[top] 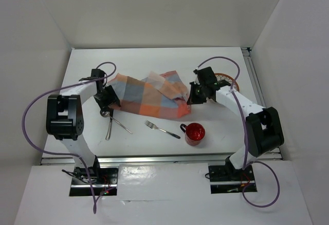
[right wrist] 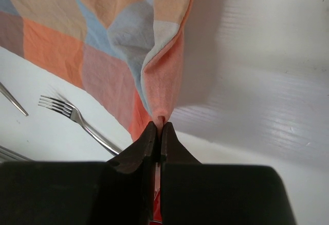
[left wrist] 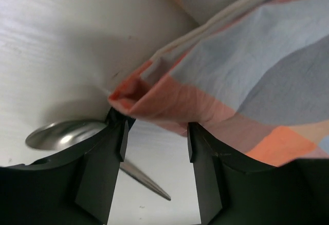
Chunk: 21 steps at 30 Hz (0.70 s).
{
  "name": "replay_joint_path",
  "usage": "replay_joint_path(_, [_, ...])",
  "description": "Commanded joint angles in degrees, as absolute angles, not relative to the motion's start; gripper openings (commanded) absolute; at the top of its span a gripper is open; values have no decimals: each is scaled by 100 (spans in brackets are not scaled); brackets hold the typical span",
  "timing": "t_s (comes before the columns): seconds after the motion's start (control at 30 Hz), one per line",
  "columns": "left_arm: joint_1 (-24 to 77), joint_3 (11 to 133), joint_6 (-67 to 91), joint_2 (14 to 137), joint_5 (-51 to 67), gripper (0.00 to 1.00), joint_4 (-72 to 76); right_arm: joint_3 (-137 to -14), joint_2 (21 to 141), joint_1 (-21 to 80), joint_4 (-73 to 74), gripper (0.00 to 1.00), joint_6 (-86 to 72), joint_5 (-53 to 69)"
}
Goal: Set the dinner table for one person
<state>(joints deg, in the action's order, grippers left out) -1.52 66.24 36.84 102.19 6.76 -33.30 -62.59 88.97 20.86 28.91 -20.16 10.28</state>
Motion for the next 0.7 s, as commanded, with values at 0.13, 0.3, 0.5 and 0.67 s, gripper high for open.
replay_joint_path(0.13, [52,7013,3788,10634,519,63,-3067,-6521,8903,2136,2769,0,-2030,932])
replay_joint_path(0.3, [167,7180,3788,10827,343,52,-3067,-6521,8956,2136,2769,0,-2030,932])
replay_joint_path(0.5, [167,7295,3788,10777,290,7,-3251,-6574,8956,2136,2821,0,-2030,879])
replay_joint_path(0.67, [220,8127,3604,10355,97,0,-3857,-6845,8956,1996,2874,0,-1978,774])
